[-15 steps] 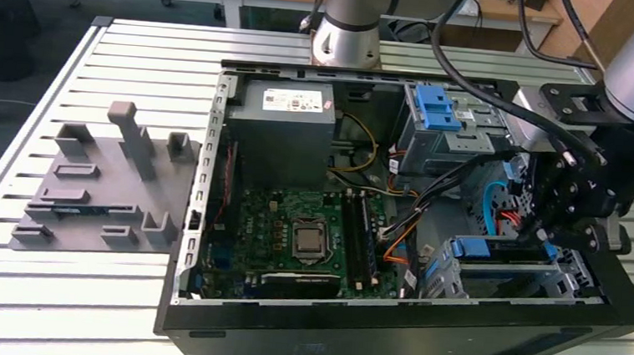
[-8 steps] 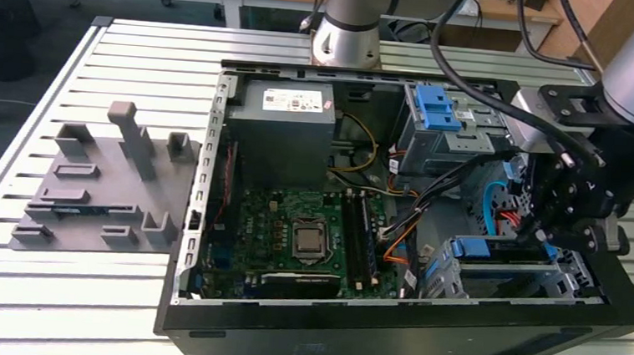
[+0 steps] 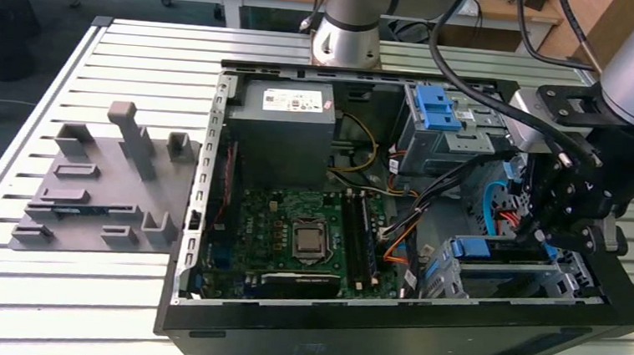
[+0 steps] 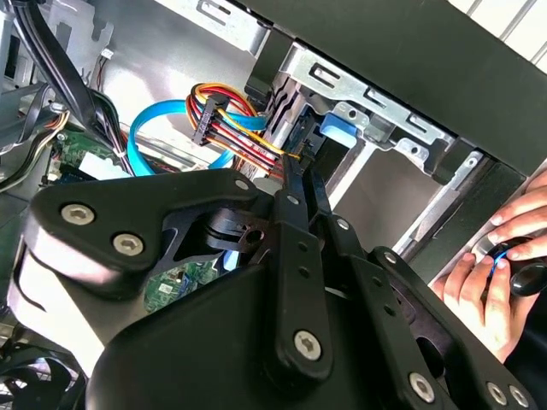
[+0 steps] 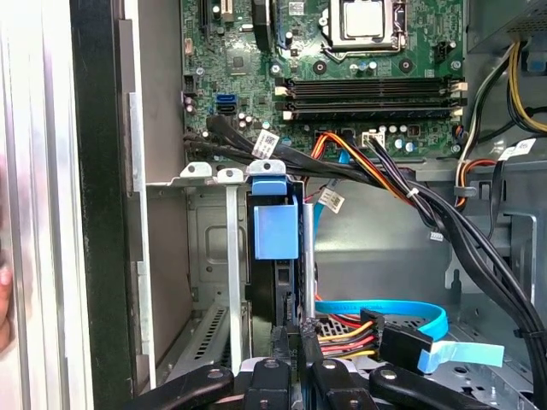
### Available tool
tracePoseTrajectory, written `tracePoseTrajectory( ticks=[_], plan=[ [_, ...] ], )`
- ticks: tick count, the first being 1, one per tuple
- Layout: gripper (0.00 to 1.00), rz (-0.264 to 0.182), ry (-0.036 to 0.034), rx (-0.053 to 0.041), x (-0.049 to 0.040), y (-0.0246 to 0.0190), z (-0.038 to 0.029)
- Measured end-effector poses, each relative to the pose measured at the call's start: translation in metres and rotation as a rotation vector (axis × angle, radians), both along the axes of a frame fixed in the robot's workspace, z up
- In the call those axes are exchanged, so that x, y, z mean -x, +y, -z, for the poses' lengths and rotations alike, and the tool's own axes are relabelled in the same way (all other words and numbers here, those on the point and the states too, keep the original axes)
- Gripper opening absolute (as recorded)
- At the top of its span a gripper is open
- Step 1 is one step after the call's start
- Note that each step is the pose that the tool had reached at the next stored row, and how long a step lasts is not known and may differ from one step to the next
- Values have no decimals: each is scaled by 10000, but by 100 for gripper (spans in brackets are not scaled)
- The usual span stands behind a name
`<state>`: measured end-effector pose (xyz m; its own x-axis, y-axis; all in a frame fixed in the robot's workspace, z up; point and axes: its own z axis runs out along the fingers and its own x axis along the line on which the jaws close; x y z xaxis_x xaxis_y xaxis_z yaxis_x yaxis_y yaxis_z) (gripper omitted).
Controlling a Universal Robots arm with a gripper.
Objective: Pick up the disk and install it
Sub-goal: 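Insert the first disk wire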
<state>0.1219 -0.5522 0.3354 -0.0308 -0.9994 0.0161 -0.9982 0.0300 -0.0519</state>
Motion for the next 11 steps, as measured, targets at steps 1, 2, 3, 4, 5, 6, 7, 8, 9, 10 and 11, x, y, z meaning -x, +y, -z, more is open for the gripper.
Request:
tracePoseTrajectory(
  ticks=[1, 2, 3, 4, 5, 6, 7, 8, 9, 10, 11],
  plan=[
    [16, 0, 2, 0, -3, 0, 1],
    [16, 4, 3, -1, -5, 0, 2],
    [16, 7, 5, -1, -6, 0, 3],
    [16, 10, 6, 0, -7, -1, 4],
    [16, 13, 6, -1, -7, 0, 6],
    [16, 15, 6, -1, -7, 0, 8],
    [16, 16, 7, -2, -7, -1, 11],
    [16, 16, 8, -1, -7, 0, 13],
    [16, 16, 8, -2, -7, 0, 16],
    [16, 15, 10, -2, -7, 0, 19],
    [16, 15, 11, -1, -7, 0, 22]
  ],
)
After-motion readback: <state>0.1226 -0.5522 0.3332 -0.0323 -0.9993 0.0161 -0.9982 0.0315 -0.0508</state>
